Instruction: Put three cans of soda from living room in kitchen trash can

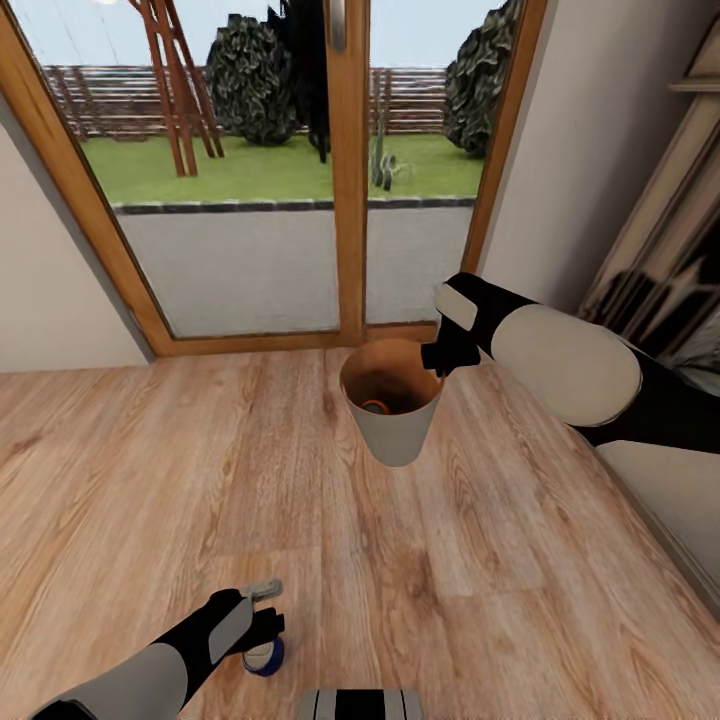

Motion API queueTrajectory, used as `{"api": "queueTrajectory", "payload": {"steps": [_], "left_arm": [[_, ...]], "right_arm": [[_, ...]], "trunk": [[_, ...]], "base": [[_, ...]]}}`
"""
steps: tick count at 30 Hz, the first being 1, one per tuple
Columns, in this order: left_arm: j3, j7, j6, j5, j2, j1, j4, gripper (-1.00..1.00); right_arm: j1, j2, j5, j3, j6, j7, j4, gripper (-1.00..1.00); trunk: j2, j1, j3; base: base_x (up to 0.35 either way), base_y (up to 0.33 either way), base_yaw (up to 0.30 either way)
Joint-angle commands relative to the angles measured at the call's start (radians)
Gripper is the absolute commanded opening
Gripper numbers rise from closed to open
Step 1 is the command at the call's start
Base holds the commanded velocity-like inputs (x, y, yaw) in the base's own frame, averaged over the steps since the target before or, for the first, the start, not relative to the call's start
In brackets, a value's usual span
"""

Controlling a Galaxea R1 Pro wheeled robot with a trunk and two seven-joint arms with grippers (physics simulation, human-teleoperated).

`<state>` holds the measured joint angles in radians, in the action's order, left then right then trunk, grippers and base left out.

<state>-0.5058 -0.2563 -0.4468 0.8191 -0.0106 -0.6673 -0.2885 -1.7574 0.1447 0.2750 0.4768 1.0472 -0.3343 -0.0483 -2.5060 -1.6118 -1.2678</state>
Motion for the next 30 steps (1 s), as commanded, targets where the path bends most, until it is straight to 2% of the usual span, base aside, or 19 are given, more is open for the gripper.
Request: {"api": "queueTrajectory", "payload": {"steps": [1,3,8,11,19,30], "left_arm": [[0.000,0.000,0.006,0.000,0.000,0.000,0.000,1.00],[-0.008,0.000,0.028,0.000,0.001,0.000,0.000,1.00],[-0.053,0.000,0.070,0.001,0.001,0.000,0.000,1.00],[-0.060,0.000,0.095,0.001,0.001,0.000,0.000,1.00],[-0.071,0.000,0.118,0.000,0.003,0.000,0.000,1.00],[-0.077,0.000,0.119,0.002,0.013,0.011,0.002,1.00]], "right_arm": [[-0.001,0.000,-0.011,0.014,0.000,0.004,0.001,-1.00],[-0.001,0.001,-0.011,0.014,0.000,0.004,0.001,-1.00],[-0.001,0.000,-0.011,0.014,0.000,0.004,0.001,-1.00],[-0.001,0.000,-0.011,0.014,0.000,0.004,0.001,-1.00],[0.011,-0.001,-0.011,0.013,0.000,0.004,0.001,-1.00],[0.013,-0.001,-0.011,0.013,0.000,0.004,0.001,-1.00]], "trunk": [[0.000,0.000,0.000],[0.000,0.000,0.000],[0.000,0.000,0.000],[0.000,0.000,0.000],[-0.002,-0.003,-0.031],[-0.002,-0.004,-0.035]], "base": [[0.000,0.000,0.000],[0.000,0.000,0.000],[0.000,0.000,0.000],[0.000,0.000,0.000],[0.000,0.000,0.000],[0.000,0.000,0.000]]}}
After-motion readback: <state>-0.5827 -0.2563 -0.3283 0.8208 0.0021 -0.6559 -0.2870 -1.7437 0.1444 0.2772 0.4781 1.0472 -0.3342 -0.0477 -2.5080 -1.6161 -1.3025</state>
